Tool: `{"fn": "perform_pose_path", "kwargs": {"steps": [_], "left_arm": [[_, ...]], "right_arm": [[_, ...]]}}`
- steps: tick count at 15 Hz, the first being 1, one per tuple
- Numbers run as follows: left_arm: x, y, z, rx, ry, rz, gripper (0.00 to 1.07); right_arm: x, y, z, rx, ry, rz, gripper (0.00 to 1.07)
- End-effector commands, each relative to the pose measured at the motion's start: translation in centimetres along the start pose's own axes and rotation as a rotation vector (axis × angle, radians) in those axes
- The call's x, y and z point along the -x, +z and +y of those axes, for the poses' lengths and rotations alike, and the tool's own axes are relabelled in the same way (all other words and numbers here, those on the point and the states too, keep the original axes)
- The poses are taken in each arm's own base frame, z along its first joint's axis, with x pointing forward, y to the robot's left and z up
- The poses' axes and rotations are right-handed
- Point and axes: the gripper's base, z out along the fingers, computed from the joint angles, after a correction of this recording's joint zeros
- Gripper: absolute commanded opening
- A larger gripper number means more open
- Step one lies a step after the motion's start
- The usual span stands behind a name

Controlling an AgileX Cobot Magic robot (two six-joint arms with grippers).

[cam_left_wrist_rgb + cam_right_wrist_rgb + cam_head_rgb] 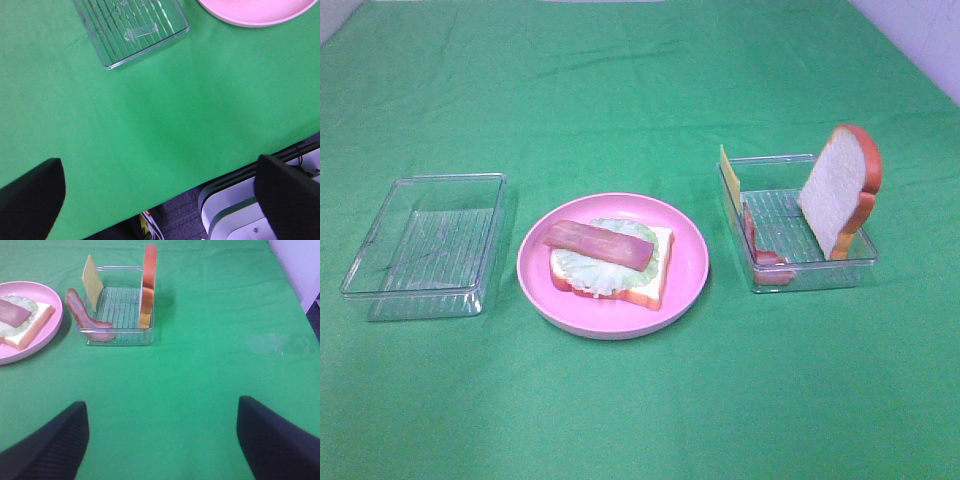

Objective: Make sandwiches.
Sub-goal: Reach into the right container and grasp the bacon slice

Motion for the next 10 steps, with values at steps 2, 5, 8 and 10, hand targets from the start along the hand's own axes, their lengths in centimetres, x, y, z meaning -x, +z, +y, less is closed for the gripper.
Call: {"fn": "perform_pose_path", "kwargs": {"steps": [2,5,8,10], "left_arm": [[-6.4,-1.7,1.0,-0.023,-0.024,-0.125,0.97],[-13.0,-2.5,2.0,-0.048,-0.046,-0.301,0.97],[-16.1,-2.7,2.4,-0.067,-0.060,-0.430,0.97],[-17.6,-2.3,2.6,-0.076,-0.062,-0.505,0.97]], "right_arm": [[3.1,1.3,-0.2,0.003,0.016,-0.065,0.76],[6.7,5.0,0.0,0.107,0.141,-0.015,0.76],[11.0,8.0,0.1,0.180,0.148,0.088,0.76],[13.2,10.3,-0.2,0.200,0.121,0.148,0.76]]}}
